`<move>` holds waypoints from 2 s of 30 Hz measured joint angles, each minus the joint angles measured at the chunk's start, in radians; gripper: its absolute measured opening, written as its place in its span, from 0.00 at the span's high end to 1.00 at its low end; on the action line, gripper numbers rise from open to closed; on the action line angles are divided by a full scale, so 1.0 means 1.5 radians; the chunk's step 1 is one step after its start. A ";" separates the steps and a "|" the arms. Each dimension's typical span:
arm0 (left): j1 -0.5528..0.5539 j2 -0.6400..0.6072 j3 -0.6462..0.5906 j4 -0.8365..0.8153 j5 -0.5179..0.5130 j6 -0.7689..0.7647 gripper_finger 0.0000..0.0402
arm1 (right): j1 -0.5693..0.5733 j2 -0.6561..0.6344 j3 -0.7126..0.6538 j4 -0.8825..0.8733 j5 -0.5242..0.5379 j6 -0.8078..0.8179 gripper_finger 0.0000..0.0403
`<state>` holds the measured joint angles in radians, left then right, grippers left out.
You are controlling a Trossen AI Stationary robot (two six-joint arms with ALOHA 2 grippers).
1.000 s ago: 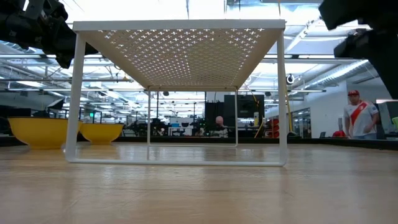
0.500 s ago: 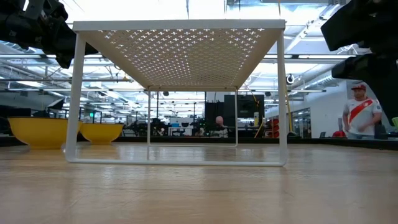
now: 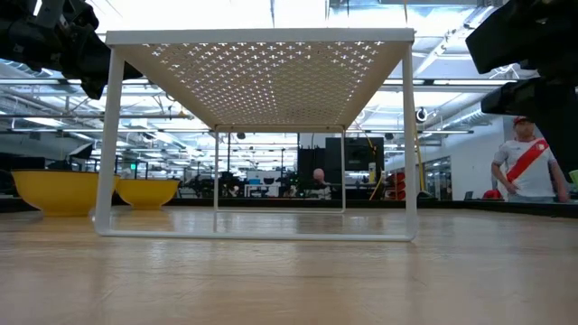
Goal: Pick & Place Mini bowls
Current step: Stack the green bowl on the green bowl on the shelf
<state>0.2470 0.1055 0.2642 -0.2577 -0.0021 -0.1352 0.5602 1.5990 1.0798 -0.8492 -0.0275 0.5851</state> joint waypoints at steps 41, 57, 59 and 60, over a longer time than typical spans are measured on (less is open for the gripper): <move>0.000 0.000 0.000 0.000 0.000 0.000 0.78 | -0.020 0.000 0.000 0.009 -0.020 -0.049 0.79; 0.000 0.000 0.000 0.000 0.000 0.000 0.78 | -0.020 0.000 -0.009 0.033 -0.019 -0.049 0.65; 0.000 0.000 0.000 0.000 0.000 0.000 0.78 | -0.020 0.000 -0.023 0.055 -0.020 -0.049 0.65; 0.000 0.000 0.000 0.000 0.000 0.000 0.78 | -0.020 0.000 -0.029 0.063 -0.028 -0.049 0.65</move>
<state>0.2471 0.1055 0.2642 -0.2577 -0.0021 -0.1356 0.5301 1.5995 1.0365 -0.7546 -0.0692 0.5123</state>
